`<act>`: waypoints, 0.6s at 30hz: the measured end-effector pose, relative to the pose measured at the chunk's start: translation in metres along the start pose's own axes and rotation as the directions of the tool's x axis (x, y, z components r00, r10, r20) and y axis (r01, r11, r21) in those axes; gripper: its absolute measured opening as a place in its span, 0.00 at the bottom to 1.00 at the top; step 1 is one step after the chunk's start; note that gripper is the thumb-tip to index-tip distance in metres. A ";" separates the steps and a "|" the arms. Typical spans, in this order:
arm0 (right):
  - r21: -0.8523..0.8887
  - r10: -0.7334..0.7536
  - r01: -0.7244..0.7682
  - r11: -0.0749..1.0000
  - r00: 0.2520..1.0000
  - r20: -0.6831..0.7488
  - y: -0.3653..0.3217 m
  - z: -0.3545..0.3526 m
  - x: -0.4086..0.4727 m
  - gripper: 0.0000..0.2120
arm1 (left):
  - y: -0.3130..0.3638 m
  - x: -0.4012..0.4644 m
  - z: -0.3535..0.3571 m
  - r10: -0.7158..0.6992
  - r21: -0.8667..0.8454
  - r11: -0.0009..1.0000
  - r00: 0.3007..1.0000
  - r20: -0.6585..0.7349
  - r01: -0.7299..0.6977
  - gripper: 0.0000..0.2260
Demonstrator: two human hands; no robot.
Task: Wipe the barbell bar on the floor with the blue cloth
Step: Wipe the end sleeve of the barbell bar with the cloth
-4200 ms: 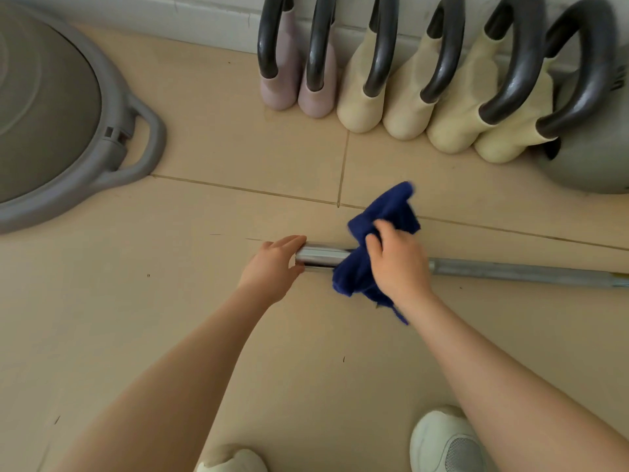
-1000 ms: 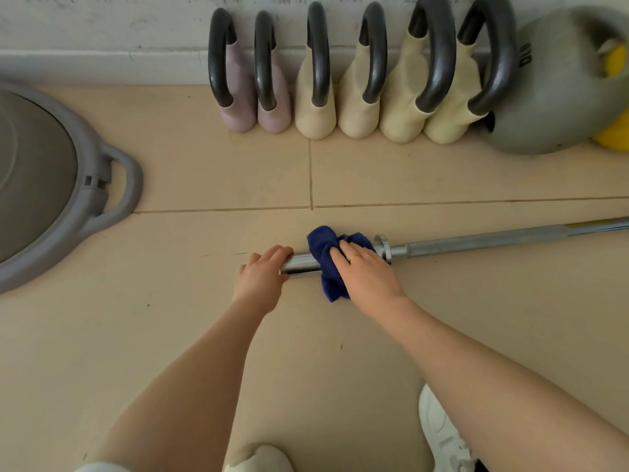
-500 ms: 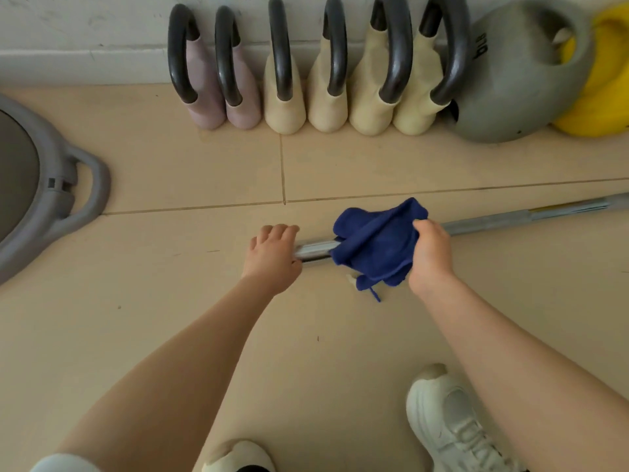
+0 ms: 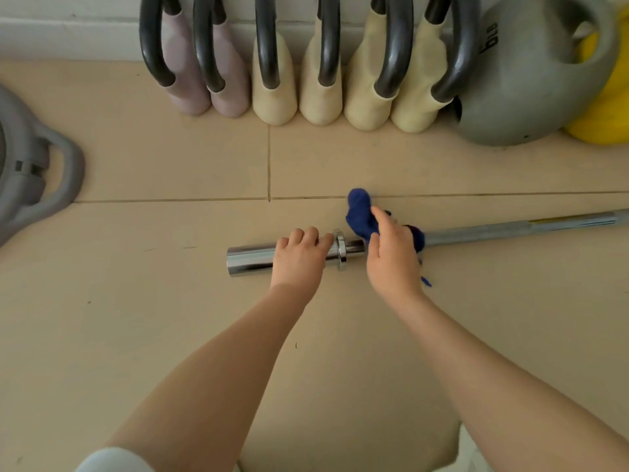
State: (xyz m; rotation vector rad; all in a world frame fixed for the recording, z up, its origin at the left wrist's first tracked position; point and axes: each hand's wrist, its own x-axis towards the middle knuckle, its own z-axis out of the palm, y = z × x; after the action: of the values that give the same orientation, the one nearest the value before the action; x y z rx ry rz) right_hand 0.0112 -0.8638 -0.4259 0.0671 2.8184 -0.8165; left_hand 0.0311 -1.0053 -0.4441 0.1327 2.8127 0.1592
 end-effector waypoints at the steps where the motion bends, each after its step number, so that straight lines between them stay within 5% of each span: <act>1: -0.059 -0.017 0.023 0.998 0.995 0.095 0.000 0.008 -0.005 0.21 | 0.000 0.000 -0.002 0.005 0.003 1.000 1.000 -0.003 -0.005 0.20; 4: -0.125 -0.098 0.133 0.983 0.963 0.253 0.000 0.022 -0.018 0.22 | -0.001 0.001 0.002 0.003 -0.036 0.999 0.999 0.045 -0.001 0.14; 10: -0.486 -0.260 0.363 0.795 0.928 0.268 0.032 0.028 -0.015 0.32 | 0.001 0.002 0.001 -0.037 -0.026 0.999 0.998 0.043 0.038 0.20; 18: -0.531 -0.130 0.199 0.824 0.978 0.164 0.039 0.026 -0.004 0.26 | 0.000 0.003 0.002 -0.028 -0.012 1.000 0.998 0.056 0.029 0.20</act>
State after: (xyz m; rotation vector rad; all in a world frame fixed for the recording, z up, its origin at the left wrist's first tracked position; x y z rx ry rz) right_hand 0.0238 -0.8446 -0.4673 -0.3088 2.8467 -0.0084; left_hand 0.0288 -1.0052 -0.4466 0.0927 2.7561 0.1639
